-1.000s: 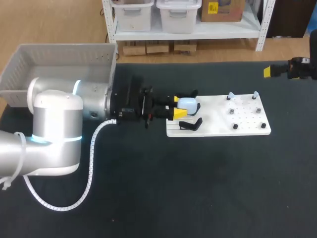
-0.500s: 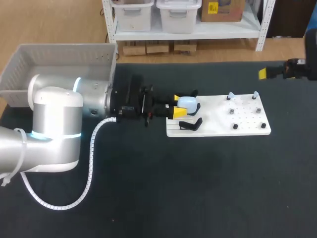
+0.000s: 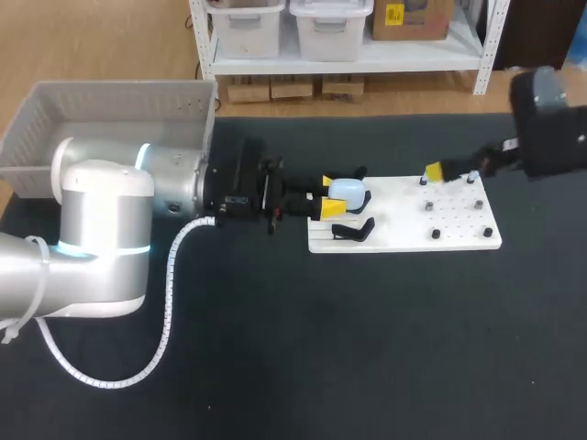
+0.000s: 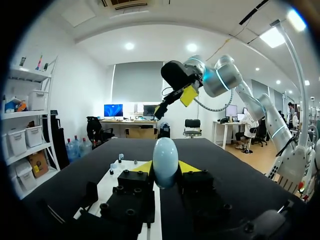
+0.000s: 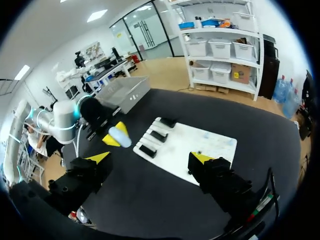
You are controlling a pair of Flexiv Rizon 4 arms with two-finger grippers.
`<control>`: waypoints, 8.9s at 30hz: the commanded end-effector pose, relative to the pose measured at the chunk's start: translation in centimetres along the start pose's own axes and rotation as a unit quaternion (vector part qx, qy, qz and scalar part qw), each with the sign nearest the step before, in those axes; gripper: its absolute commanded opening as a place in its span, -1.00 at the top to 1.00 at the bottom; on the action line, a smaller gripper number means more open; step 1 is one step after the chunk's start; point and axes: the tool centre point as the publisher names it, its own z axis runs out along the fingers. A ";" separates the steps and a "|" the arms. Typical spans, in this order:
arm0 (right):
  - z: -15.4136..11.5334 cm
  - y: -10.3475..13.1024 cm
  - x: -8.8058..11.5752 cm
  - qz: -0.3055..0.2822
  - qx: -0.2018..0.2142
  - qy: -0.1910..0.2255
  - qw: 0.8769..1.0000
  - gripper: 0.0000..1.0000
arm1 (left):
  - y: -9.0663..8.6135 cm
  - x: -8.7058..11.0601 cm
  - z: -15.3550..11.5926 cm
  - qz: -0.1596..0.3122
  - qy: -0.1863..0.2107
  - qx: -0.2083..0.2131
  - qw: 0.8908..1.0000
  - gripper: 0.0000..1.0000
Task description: Pick up each earbud case from the left stands, insert the matching earbuds, close the lid, and place the case in the box.
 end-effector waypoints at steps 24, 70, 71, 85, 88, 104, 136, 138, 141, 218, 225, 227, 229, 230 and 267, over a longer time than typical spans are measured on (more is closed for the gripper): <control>7.4 7.2 1.8 -0.002 -0.031 0.077 0.997 -1.00 | 0.0 0.1 0.0 0.001 -0.002 -0.002 1.000 1.00; 10.2 4.1 1.0 0.054 0.000 0.083 0.995 -1.00 | 0.0 0.1 0.0 0.001 -0.002 -0.002 1.000 1.00; 10.2 4.1 1.0 0.055 0.001 0.082 0.995 -1.00 | 0.0 0.1 0.0 0.001 -0.002 -0.002 1.000 1.00; 10.1 3.5 0.9 0.072 0.009 0.074 0.995 -1.00 | 0.0 0.1 0.0 0.001 -0.002 -0.002 1.000 1.00; 10.1 3.3 0.8 0.074 0.013 0.074 0.994 -1.00 | 0.0 0.1 0.0 0.001 -0.002 -0.002 1.000 1.00; 9.8 3.2 -0.5 0.069 0.024 0.065 0.995 -1.00 | 0.0 0.1 0.0 0.001 -0.002 -0.002 1.000 1.00; 1.2 -6.4 -7.4 -0.085 0.239 0.055 0.966 -1.00 | -0.5 -0.4 0.3 0.040 -0.003 0.003 0.999 1.00; 1.3 -7.3 -7.1 -0.082 0.246 0.069 0.963 -1.00 | -0.5 -0.4 0.4 0.042 -0.003 0.004 0.999 1.00; 1.7 -8.9 -6.4 -0.082 0.262 0.091 0.957 -1.00 | -0.5 -0.4 0.5 0.044 -0.004 0.003 0.999 1.00; 7.8 -19.7 0.4 -0.078 0.260 0.310 0.911 -0.51 | -0.4 0.0 0.6 0.026 -0.017 -0.016 0.999 1.00; 7.9 -20.2 1.1 -0.071 0.262 0.315 0.909 -0.18 | -0.4 0.0 0.6 0.026 -0.017 -0.016 0.999 1.00; 7.9 -20.4 1.3 -0.070 0.264 0.315 0.909 -0.08 | -0.4 0.0 0.6 0.026 -0.017 -0.016 0.999 1.00; 8.0 -20.5 1.4 -0.069 0.264 0.316 0.908 0.01 | -0.4 0.0 0.6 0.026 -0.017 -0.016 0.999 1.00; 8.1 -20.5 1.5 -0.069 0.265 0.317 0.908 0.02 | -0.4 0.0 0.6 0.026 -0.017 -0.016 0.999 1.00; 9.5 -21.9 1.7 -0.057 0.285 0.314 0.904 0.38 | -0.4 0.0 0.6 0.026 -0.017 -0.016 0.999 1.00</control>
